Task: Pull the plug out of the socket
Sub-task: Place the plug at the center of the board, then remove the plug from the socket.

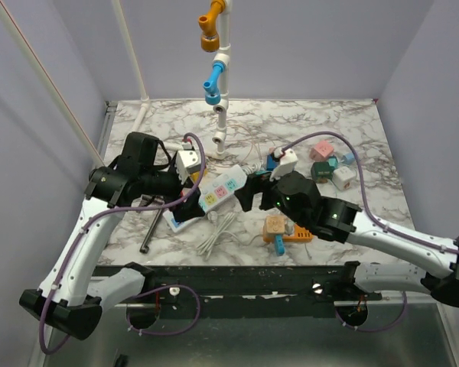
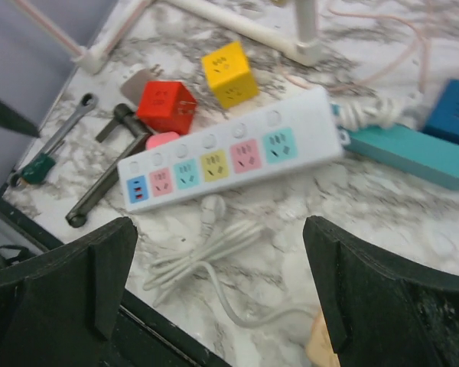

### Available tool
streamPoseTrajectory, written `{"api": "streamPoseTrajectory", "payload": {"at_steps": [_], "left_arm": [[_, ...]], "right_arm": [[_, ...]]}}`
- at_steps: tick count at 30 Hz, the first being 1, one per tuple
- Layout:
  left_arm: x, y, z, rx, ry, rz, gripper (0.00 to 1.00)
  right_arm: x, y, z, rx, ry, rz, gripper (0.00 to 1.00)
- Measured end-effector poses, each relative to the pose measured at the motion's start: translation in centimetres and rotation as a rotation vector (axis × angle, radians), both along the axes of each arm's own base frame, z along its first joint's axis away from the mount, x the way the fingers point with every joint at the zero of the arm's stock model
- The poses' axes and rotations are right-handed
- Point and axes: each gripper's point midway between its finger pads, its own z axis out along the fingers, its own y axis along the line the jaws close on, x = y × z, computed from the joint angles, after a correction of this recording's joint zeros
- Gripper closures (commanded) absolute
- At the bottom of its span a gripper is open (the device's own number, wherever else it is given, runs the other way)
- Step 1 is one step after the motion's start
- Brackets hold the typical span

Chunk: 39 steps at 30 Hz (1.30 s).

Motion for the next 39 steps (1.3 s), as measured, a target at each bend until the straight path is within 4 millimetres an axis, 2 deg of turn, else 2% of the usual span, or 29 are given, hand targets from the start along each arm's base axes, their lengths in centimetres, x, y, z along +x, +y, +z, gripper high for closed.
{"api": "streamPoseTrajectory", "payload": {"at_steps": [3, 8, 12, 16, 19, 22, 25, 28, 30, 33, 36, 39], "left_arm": [[-1.6, -1.1, 0.4, -0.022, -0.061, -0.079, 0.02], [-3.8, -3.9, 0.9, -0.065, -0.14, -0.241, 0.02], [-5.4, -7.0, -0.6, -0.071, -0.142, -0.38, 0.02], [-5.4, -10.7, -3.9, -0.039, -0.106, -0.457, 0.02], [-4.3, -13.2, -7.0, 0.0, -0.072, -0.464, 0.02], [-3.7, -15.0, -9.2, 0.03, -0.087, -0.469, 0.01], [-3.5, -16.9, -10.5, 0.038, -0.105, -0.484, 0.01], [-2.9, -18.6, -11.6, 0.022, -0.14, -0.481, 0.01], [-2.7, -19.0, -12.6, 0.015, -0.16, -0.479, 0.02], [-2.7, -19.3, -14.4, 0.019, -0.183, -0.474, 0.02], [-3.2, -19.7, -15.8, 0.027, -0.205, -0.486, 0.02], [-2.7, -20.6, -15.9, 0.013, -0.239, -0.478, 0.02]], "right_arm": [[-0.6, -4.1, -0.5, -0.009, 0.065, -0.129, 0.0], [-2.9, -11.1, -3.3, 0.027, 0.185, -0.322, 0.0], [-4.0, -14.6, -3.7, 0.095, 0.218, -0.425, 0.0], [-3.9, -16.0, -3.7, 0.092, 0.224, -0.493, 0.0], [-3.5, -16.3, -4.6, 0.016, 0.232, -0.533, 0.0], [-3.2, -16.3, -5.3, -0.043, 0.234, -0.561, 0.0], [-2.8, -16.3, -5.7, -0.08, 0.225, -0.578, 0.0], [-1.8, -16.6, -6.1, -0.122, 0.212, -0.601, 0.0], [0.2, -17.5, -6.0, -0.131, 0.217, -0.653, 0.0], [4.0, -20.7, -5.5, -0.086, 0.238, -0.767, 0.0], [6.8, -23.6, -4.8, -0.033, 0.244, -0.835, 0.0], [8.4, -23.5, -4.4, 0.011, 0.247, -0.808, 0.0]]}}
